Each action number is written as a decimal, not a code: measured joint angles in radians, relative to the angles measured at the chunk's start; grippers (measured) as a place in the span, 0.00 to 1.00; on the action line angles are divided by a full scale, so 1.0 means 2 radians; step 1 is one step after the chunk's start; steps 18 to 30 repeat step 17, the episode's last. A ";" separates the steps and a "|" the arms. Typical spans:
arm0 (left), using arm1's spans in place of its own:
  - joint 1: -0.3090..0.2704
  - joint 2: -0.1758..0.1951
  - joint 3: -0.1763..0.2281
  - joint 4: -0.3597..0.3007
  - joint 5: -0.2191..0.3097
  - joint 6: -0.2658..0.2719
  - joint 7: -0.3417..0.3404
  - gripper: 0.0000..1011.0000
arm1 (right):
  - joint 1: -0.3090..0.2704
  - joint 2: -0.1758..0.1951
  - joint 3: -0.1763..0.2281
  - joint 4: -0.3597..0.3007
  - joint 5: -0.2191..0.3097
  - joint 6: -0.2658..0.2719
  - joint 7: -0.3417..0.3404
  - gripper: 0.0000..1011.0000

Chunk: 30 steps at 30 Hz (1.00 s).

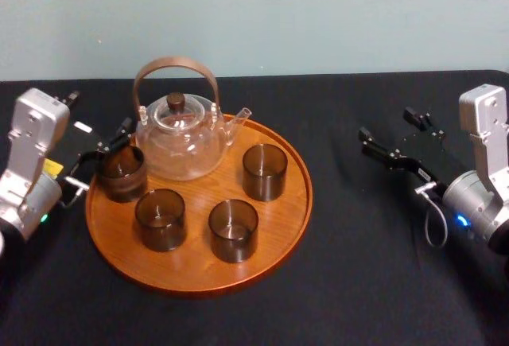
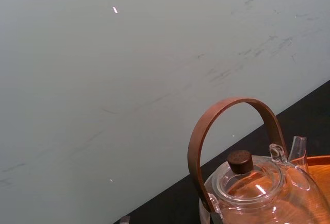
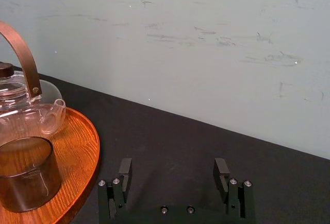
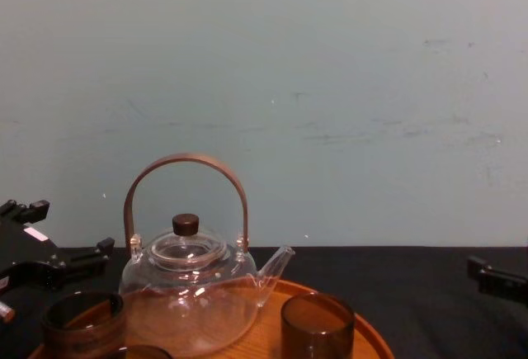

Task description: Pick up the glass from the table and place it on the tray.

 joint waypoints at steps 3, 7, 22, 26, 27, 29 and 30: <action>0.000 0.000 0.000 0.000 0.000 0.000 0.000 0.99 | 0.000 0.000 0.000 0.000 0.000 0.000 0.000 0.99; 0.000 0.000 0.000 0.000 0.000 0.000 0.000 0.99 | 0.000 0.001 0.000 -0.001 0.000 0.000 0.000 0.99; 0.000 0.000 0.000 0.000 0.000 0.000 0.000 0.99 | -0.001 0.001 -0.001 -0.002 0.001 0.000 -0.001 0.99; 0.000 0.000 0.000 0.000 0.000 0.000 0.000 0.99 | -0.001 0.001 -0.001 -0.002 0.001 0.000 -0.001 0.99; 0.000 0.000 0.000 0.000 0.000 0.000 0.000 0.99 | -0.001 0.001 -0.001 -0.002 0.001 0.000 -0.001 0.99; 0.000 0.000 0.000 0.000 0.000 0.000 0.000 0.99 | -0.001 0.001 -0.001 -0.002 0.001 0.000 -0.001 0.99; 0.000 0.000 0.000 0.000 0.000 0.000 0.000 0.99 | -0.001 0.001 -0.001 -0.002 0.001 0.000 -0.001 0.99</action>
